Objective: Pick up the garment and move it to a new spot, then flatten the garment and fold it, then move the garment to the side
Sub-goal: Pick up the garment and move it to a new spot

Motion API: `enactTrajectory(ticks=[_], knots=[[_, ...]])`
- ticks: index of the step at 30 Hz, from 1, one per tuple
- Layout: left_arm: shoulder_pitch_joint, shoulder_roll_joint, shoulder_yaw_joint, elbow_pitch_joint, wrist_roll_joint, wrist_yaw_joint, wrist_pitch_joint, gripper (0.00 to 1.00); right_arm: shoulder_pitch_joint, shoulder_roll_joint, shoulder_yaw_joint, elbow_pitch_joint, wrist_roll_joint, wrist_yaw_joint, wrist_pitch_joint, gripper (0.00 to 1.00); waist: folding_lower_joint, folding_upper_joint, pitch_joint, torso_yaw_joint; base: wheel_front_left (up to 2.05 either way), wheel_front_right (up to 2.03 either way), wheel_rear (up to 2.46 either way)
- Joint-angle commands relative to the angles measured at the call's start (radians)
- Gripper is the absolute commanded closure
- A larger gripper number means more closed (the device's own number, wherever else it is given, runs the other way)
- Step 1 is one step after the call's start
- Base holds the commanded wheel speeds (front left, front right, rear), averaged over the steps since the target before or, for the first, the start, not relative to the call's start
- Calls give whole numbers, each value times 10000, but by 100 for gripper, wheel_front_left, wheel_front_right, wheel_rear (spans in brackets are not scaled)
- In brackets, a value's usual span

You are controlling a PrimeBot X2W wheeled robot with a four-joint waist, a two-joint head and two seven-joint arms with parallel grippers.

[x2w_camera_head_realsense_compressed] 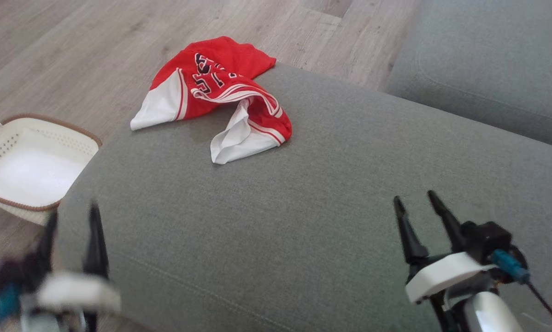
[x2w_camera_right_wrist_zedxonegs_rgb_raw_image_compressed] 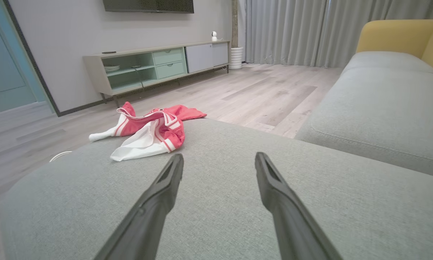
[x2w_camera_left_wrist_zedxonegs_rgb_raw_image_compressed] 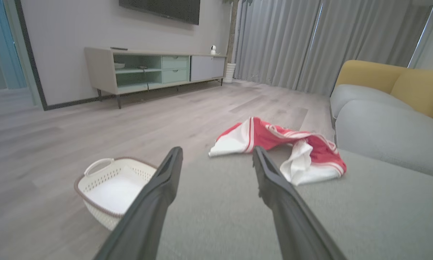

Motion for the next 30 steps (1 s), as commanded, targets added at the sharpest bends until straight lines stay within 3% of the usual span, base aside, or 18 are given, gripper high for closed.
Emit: enactTrajectory(ticks=[1,6,12,22,30], knots=[[-1554,451,507,-495,128,-142,232,0,-263,-68,38,-489,-143,65,24,0,0,0,33,17,0,0,0],[-4041,1335,931,-288,-6,-803,1310,0,-489,-68,59,-1377,-669,65,644,0,0,0,845,-897,0,0,0],[-6752,1925,1225,968,-159,-1315,2380,0,-1184,-68,126,-2301,-1268,65,1345,0,0,0,2184,-2080,0,0,0],[-8850,1622,1095,4237,-718,-1271,4124,0,-2135,-68,600,-2972,-1673,65,1901,0,0,0,4035,-3560,0,0,0],[-9075,881,1140,6063,-1327,-1232,4506,0,-2285,-68,546,-3388,-1980,65,2171,0,0,0,5100,-4030,0,0,0]])
